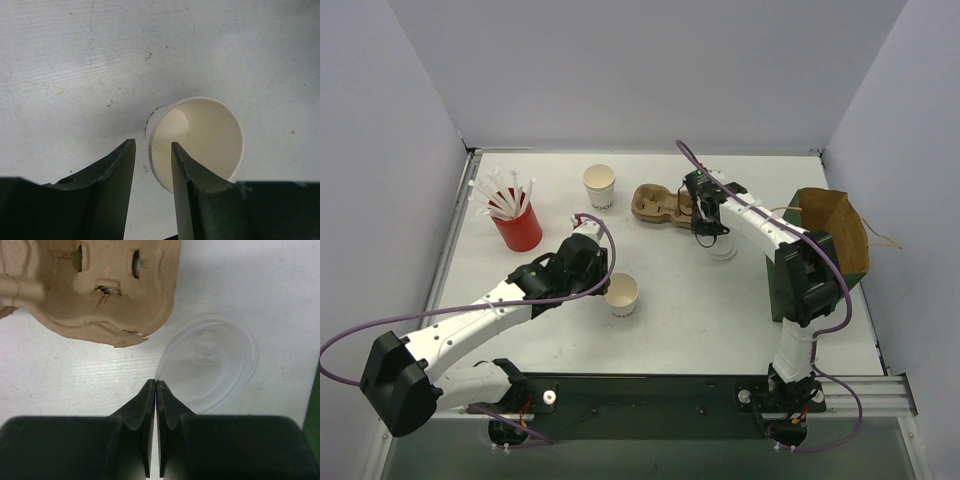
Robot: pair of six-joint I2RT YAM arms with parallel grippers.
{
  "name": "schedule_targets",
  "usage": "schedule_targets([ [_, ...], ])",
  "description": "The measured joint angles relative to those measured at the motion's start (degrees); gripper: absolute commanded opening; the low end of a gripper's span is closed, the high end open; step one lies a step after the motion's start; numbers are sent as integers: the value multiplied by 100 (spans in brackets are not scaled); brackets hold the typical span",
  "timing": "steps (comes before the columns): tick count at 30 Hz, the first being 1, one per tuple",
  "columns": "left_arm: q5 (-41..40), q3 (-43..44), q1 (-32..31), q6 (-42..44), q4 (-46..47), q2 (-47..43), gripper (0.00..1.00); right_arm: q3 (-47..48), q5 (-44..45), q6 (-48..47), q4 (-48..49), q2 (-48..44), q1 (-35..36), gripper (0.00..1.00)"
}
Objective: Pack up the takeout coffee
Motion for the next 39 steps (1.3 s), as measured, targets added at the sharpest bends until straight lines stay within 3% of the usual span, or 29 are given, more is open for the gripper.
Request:
schedule_targets([
  [7, 44, 70, 0, 2, -22, -72, 53, 249, -15, 17, -326, -74, 37, 0],
  [11, 297, 273, 87, 4, -13, -118, 65, 326, -225, 57, -579, -411, 42, 0],
  [15, 981, 376, 592, -70, 195, -245, 78, 566, -623, 160, -758, -894, 101, 0],
  [21, 2393, 365, 1458, -313, 881, -354, 86, 636, -1917, 614, -697, -1788, 330, 0],
  [25, 3362, 302, 1744, -496, 1515, -409, 95, 448, -2865, 1073, -321, -2280, 450, 0],
  [30, 4387, 116, 1888, -894, 2380, -417, 97, 96, -3882, 1692, 323, -2594, 562, 0],
  [39, 5248, -168, 2151, -1585, 3379, -553, 97, -680, -5056, 2927, 1801, -2710, 566, 0],
])
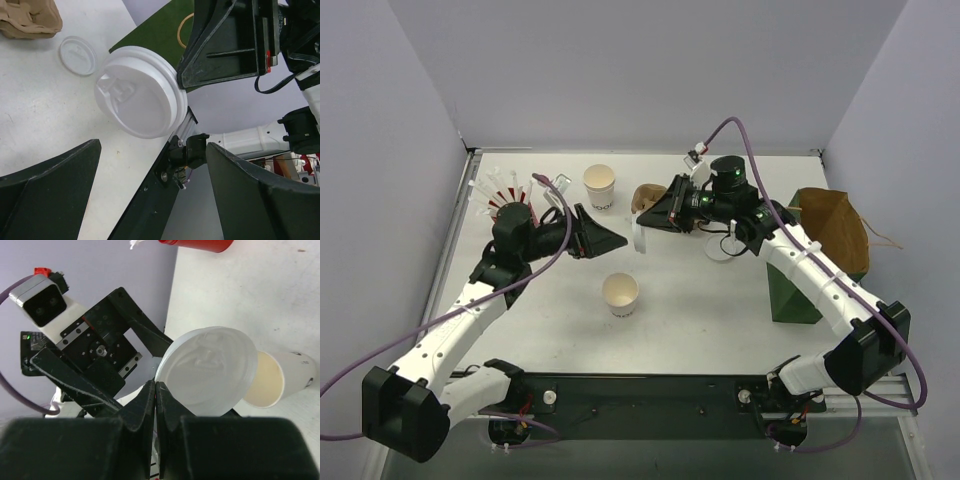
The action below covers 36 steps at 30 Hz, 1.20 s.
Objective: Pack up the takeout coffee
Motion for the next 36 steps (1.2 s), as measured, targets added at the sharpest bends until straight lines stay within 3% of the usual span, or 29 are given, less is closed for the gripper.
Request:
schedule_targets([
  [17, 905, -144, 654, -581, 857, -55, 97, -352, -890, 1438, 1917, -33, 37, 0],
  [36, 1093, -85, 662, -592, 1058, 146, 97, -352, -962, 1733, 2269, 136, 278, 0],
])
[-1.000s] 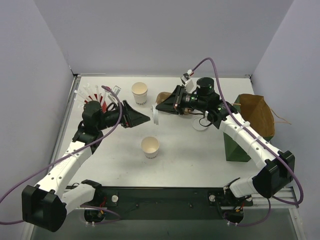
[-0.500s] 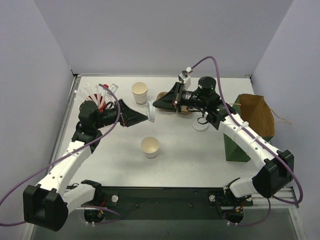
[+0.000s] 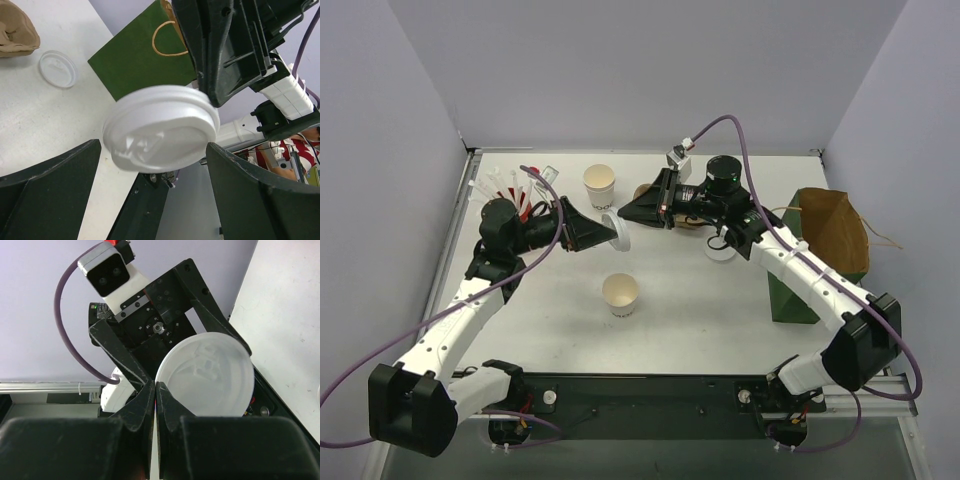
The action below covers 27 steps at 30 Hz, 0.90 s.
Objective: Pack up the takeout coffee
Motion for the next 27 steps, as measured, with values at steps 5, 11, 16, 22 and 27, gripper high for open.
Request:
schedule_targets([
  [5, 0, 35, 0, -9, 57, -2, 98, 0, 2, 26, 15, 81, 22, 0],
  [11, 0, 44, 0, -7, 55, -2, 97, 0, 11, 57, 24, 83, 22, 0],
  [16, -52, 66, 0, 160, -177, -42, 98, 4, 72, -37, -107, 83, 22, 0],
  [22, -160, 173, 0, 448, -540, -151, 98, 15, 136, -72, -188, 83, 39, 0],
  [27, -258, 286, 0, 710, -844, -166, 97, 59, 199, -72, -195, 81, 98, 0],
])
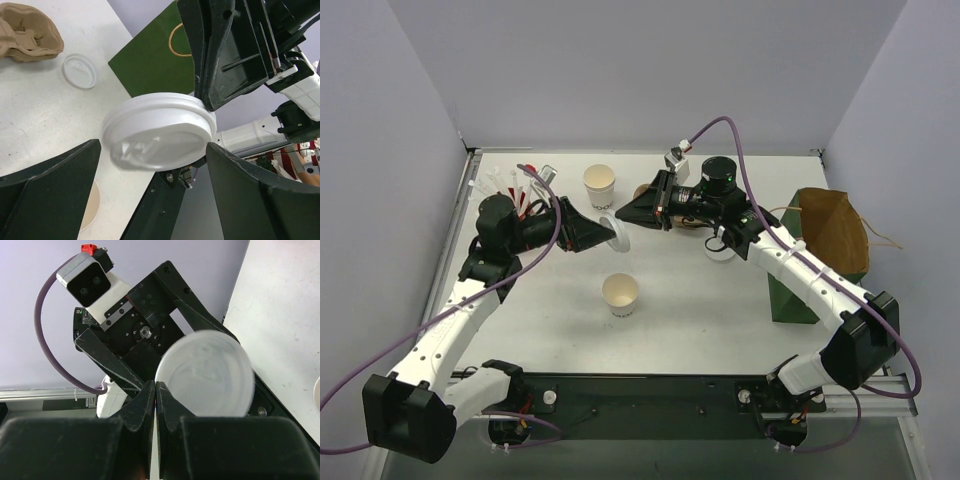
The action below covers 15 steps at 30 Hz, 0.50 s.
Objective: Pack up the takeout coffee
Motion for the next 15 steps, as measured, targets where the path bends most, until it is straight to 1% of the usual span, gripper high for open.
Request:
schedule_targets([
  [5, -210, 101, 2, 330, -319, -146, 97, 17, 42, -24, -92, 0, 0, 0],
  [15, -295, 103, 13, 546, -367, -323, 97, 17, 120, -17, -133, 0, 0, 0],
])
